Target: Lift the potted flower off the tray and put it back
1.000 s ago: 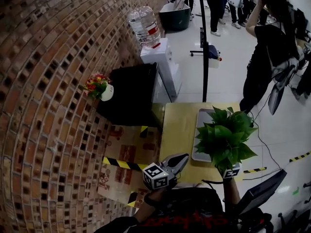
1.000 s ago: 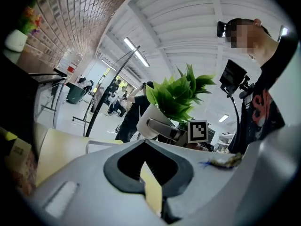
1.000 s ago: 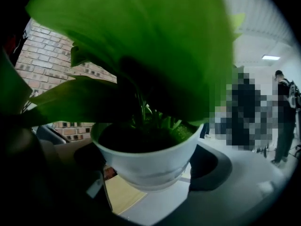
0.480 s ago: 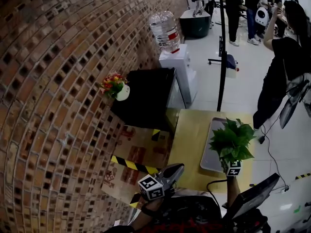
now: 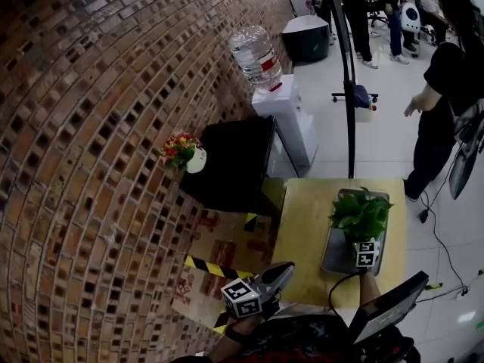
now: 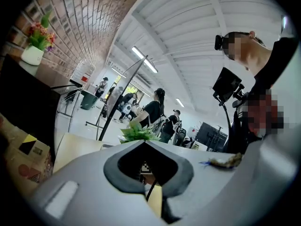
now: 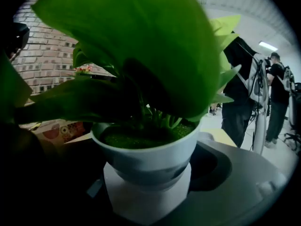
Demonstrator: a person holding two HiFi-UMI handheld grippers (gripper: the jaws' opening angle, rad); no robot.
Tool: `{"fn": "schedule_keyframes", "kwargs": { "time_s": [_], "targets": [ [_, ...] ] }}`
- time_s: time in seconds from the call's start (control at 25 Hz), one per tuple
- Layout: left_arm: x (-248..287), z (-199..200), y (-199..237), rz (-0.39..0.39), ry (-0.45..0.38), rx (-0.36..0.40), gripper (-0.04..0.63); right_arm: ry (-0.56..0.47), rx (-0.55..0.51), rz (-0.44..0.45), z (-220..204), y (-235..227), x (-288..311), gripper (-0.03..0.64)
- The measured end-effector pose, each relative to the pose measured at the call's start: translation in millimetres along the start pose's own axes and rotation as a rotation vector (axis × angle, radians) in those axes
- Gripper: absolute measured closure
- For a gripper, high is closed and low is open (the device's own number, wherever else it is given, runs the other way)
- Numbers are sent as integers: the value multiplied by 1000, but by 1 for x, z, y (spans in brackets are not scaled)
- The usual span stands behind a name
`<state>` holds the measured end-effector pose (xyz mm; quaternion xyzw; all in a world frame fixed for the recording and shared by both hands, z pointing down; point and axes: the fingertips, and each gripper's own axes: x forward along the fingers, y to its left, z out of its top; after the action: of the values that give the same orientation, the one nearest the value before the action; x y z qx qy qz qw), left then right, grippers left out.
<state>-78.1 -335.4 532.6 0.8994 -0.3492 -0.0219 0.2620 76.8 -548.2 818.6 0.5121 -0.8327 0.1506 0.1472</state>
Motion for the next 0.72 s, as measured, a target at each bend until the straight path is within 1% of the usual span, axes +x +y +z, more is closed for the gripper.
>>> {"fn": "schedule_keyframes", "kwargs": {
  "time_s": [0.08,0.12,0.32,0.48,0.56,0.64,0.72],
  "targets": [
    [6,-3,1,-8,19,6,595,53,30,6,-20,-2,10,97],
    [9,-5,2,-14,25,9,595,63,35,7,-24,-3,12,98],
    [25,1,6,-20,35,-13,595,82,-2,8,-24,-7,19,97],
    [38,7,-1,-60,28,-9,595,135,-10,35,-26,-6,15,91],
    [44,12,-7,-84,14,-9,595,141,36,54,-26,-2,4,87],
    [48,13,-13,-101,15,-3,595,97,142,30,-23,-3,-19,86],
    [51,10,-17,-109,28,5,595,46,258,-12,-23,-1,-51,93]
  ]
}}
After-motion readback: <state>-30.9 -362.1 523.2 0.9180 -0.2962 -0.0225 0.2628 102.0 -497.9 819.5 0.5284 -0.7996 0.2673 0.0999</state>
